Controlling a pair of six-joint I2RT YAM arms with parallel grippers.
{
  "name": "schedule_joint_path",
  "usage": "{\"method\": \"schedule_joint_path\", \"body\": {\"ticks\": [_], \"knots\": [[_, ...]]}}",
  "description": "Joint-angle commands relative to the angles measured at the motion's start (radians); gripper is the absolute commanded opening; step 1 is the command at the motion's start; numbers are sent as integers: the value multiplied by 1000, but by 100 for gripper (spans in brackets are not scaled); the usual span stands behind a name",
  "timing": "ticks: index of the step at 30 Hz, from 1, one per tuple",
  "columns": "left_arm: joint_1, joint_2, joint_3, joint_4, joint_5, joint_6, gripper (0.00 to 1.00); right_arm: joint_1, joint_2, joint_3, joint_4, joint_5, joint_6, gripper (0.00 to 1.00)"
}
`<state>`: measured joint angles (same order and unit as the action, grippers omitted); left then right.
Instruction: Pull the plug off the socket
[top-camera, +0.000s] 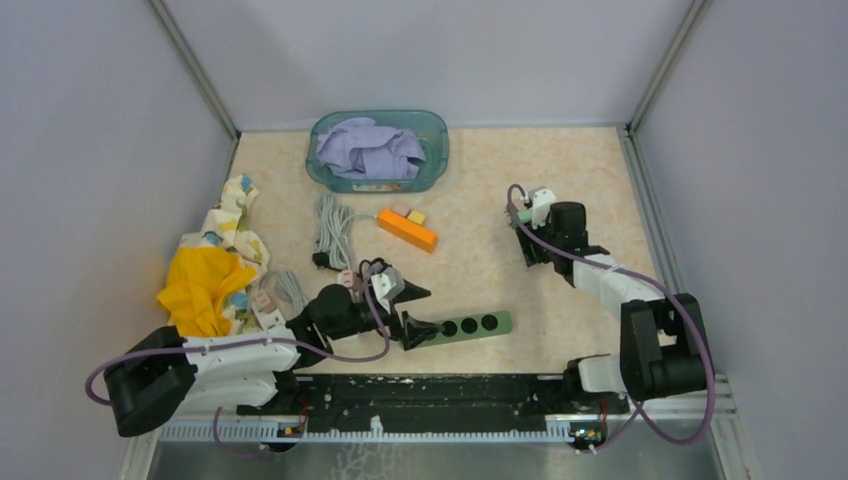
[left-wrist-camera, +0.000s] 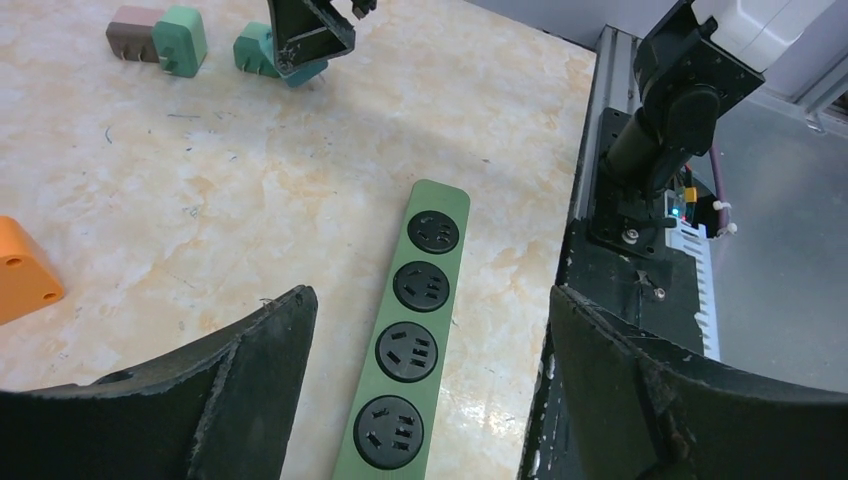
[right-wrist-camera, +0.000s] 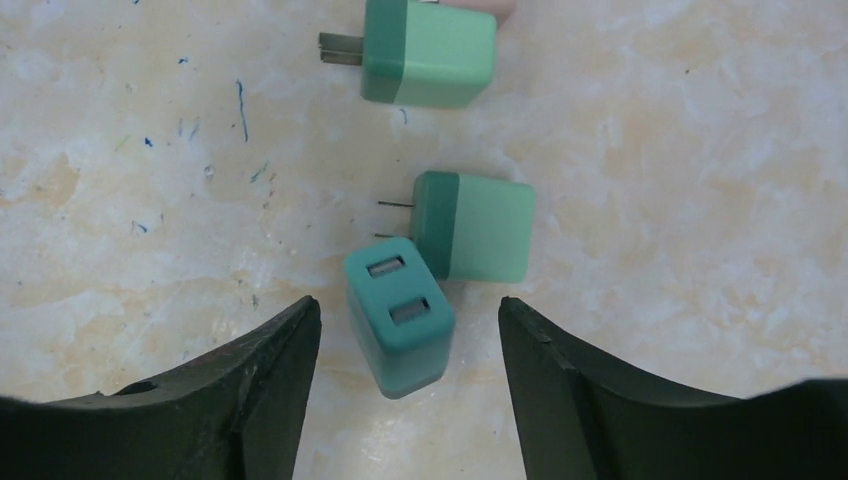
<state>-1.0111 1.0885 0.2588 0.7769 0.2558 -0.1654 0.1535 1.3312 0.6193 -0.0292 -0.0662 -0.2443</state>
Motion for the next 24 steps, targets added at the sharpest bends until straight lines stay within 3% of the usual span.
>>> {"method": "schedule_joint_path", "body": {"ticks": [1,5,11,24], "knots": [[13,-58,-30,5,-12,-37,93,-8,-22,50,45,72,-20,69],[25,-116,-46,6,-18,-66,100,-8,-64,44,49,76,-32,72],[57,-162,-56,8,8,-108,100,-16,-160,31,22,-34,-69,70],[110,-168,-61,-22,18,-182,100,-22,-293,62,-319,-851,-427,71]]}}
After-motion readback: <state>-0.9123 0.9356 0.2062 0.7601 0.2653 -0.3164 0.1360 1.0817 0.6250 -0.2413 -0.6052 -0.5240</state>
